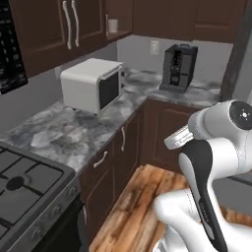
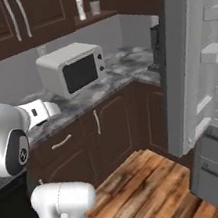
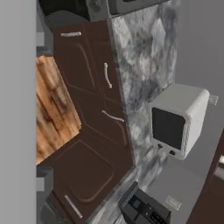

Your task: There is a bowl on the dining counter. Grab a lemon wedge from the fridge and place it in the bowl. Then get the liquor bottle and glass cup from the cabinet and place them next to the bowl.

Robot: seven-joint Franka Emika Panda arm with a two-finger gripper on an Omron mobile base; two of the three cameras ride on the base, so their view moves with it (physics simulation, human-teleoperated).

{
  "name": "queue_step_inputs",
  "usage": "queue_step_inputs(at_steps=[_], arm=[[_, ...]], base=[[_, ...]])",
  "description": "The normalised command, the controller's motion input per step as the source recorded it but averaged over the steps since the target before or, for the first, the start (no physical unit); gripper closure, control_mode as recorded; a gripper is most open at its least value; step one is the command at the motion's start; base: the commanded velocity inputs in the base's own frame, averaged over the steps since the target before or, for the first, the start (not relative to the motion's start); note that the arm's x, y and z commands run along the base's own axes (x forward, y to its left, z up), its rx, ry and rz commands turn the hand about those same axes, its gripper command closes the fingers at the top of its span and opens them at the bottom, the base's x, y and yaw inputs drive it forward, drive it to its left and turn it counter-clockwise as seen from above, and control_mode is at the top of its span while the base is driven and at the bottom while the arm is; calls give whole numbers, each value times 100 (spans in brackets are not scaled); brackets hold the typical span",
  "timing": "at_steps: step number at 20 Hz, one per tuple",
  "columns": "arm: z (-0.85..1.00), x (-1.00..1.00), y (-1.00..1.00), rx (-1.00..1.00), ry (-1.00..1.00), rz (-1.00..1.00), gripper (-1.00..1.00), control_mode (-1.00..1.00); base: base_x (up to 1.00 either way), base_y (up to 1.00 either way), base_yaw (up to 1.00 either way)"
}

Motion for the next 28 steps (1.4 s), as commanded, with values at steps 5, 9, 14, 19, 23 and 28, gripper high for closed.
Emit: queue_step_inputs(at_steps=[5, 9, 14, 19, 23, 28], arm=[[0, 0, 0, 0, 0, 0, -100, 100], [0, 0, 0, 0, 0, 0, -100, 100], [0, 0, 0, 0, 0, 0, -100, 100], [0, 0, 0, 0, 0, 0, -100, 100], [0, 0, 0, 0, 0, 0, -100, 100], [0, 0, 0, 0, 0, 0, -100, 100]], base=[[100, 56, -44], [96, 19, -42], [91, 13, -43], [81, 30, -38], [81, 56, -26], [88, 54, -24]])
